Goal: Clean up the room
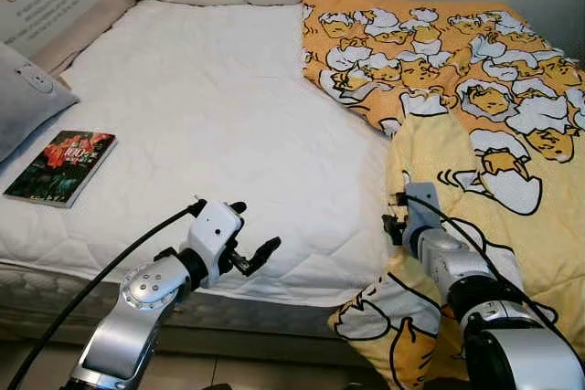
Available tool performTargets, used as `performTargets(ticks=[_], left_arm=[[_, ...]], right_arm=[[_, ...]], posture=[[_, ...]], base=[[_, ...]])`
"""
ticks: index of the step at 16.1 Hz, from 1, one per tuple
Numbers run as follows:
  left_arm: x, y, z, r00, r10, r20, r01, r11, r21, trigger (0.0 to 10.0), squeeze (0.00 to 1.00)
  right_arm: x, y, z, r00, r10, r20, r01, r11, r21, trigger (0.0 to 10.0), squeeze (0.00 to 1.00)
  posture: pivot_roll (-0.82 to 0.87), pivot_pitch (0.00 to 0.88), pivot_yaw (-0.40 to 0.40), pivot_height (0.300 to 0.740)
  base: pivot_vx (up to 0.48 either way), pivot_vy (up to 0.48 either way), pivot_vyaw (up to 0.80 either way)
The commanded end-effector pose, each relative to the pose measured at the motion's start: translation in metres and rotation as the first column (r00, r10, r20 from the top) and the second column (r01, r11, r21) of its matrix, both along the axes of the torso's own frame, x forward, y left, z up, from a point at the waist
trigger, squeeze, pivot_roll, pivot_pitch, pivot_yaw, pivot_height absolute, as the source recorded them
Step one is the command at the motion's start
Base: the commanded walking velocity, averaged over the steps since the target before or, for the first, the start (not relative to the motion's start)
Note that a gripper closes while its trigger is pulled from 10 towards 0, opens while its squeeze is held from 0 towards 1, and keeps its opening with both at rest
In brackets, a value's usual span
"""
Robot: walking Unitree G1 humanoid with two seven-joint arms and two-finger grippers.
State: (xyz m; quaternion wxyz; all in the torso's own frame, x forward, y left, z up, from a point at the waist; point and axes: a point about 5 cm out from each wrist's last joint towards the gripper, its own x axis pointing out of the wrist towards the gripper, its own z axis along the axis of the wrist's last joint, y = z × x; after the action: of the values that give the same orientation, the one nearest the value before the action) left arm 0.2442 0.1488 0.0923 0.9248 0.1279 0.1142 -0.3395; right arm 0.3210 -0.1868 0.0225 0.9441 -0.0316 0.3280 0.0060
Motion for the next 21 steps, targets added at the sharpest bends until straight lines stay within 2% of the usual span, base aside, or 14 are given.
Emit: performTargets(ticks=[1, 4, 8, 15, 18, 21], left_arm=[[0.000, -0.001, 0.001, 1.000, -0.019, -0.003, 0.019, 1.000, 0.019, 10.0, 0.00], [0.002, 0.003, 0.001, 1.000, -0.021, -0.009, 0.021, 1.000, 0.023, 10.0, 0.00], [0.002, 0.001, 0.002, 1.000, -0.023, -0.006, 0.023, 1.000, 0.021, 10.0, 0.00], [-0.004, 0.003, 0.001, 1.000, 0.004, -0.003, -0.004, 1.000, 0.019, 10.0, 0.00], [-0.007, 0.004, -0.001, 0.999, 0.042, 0.014, -0.042, 0.999, 0.017, 10.0, 0.00], [-0.014, 0.002, 0.000, 1.000, 0.020, -0.007, -0.020, 1.000, -0.003, 10.0, 0.00]], right_arm=[[0.003, -0.002, 0.003, 1.000, 0.017, 0.013, -0.017, 1.000, -0.019, 0.0, 0.00], [0.005, 0.001, 0.004, 0.999, 0.037, 0.021, -0.037, 0.999, -0.037, 0.0, 0.00], [0.005, -0.001, 0.005, 0.998, 0.053, 0.034, -0.052, 0.998, -0.042, 0.0, 0.00], [0.002, -0.008, 0.004, 0.996, 0.080, 0.037, -0.079, 0.996, -0.040, 0.0, 0.00], [-0.004, -0.016, 0.001, 0.992, 0.118, 0.037, -0.116, 0.992, -0.047, 0.0, 0.00], [-0.012, -0.017, 0.005, 0.963, 0.260, 0.077, -0.260, 0.966, -0.006, 0.0, 0.00]], posture=[[0.02, 0.000, -0.016, 0.740], [0.02, 0.000, 0.002, 0.740], [0.03, 0.000, -0.013, 0.740], [0.03, 0.000, -0.023, 0.740], [0.01, 0.000, -0.028, 0.740], [-0.02, 0.000, -0.009, 0.740]], base=[[0.000, 0.000, 0.00], [0.000, 0.000, 0.00], [0.000, 0.000, 0.00], [0.000, 0.000, 0.00], [0.000, 0.000, 0.00], [0.000, 0.000, 0.00]])
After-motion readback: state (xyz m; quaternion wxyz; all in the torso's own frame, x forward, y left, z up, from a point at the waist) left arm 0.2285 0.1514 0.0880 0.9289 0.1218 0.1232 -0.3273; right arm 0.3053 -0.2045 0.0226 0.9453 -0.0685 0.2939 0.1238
